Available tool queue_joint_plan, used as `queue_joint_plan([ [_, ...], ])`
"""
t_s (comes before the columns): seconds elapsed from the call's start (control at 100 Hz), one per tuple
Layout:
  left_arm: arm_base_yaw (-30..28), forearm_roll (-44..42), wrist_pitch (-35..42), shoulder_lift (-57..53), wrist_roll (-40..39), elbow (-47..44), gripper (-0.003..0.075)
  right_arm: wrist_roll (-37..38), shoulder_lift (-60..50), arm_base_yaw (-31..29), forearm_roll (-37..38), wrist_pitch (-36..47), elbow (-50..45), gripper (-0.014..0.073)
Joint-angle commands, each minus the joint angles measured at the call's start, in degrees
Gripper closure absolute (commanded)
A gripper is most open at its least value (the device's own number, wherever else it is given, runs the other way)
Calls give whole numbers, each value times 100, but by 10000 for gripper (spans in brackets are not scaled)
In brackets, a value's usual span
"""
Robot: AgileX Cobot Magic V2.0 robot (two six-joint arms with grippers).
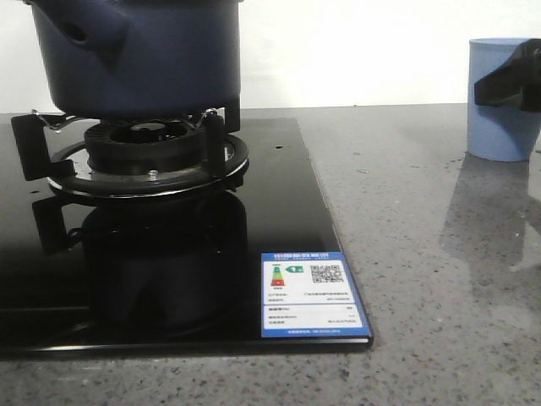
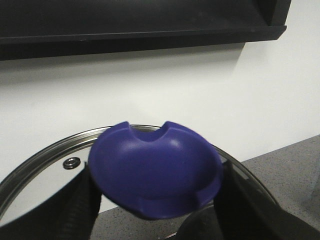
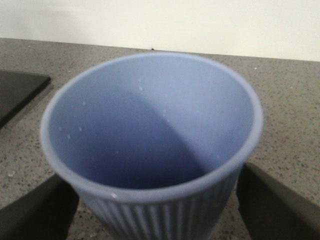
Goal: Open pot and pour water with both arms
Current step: 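Open the right gripper and withdraw it from the cup, then lower the glass lid back onto the pot with left gripper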
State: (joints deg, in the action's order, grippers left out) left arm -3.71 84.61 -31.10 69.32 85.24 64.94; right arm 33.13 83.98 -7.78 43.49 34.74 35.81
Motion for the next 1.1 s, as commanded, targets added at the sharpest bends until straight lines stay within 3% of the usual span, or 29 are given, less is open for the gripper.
queue_joint_plan([
  [0.0, -2, 422, 21, -197, -4, 236, 350, 263, -279, -34, 126, 171, 138, 26],
  [0.18, -2, 422, 21, -197, -4, 236, 350, 1001, -435, -34, 1043, -40, 128, 25],
  [0.53, -2, 422, 21, -197, -4, 236, 350, 1827, -1043, -34, 2034, -690, 61, -6],
  [0.81, -2, 422, 8, -197, -4, 236, 350, 2046, -1979, -34, 2060, -1226, -569, -6],
  [1.09, 87, 636, -542, -161, -4, 236, 350, 2455, -3483, -34, 2060, -1470, -758, 1],
])
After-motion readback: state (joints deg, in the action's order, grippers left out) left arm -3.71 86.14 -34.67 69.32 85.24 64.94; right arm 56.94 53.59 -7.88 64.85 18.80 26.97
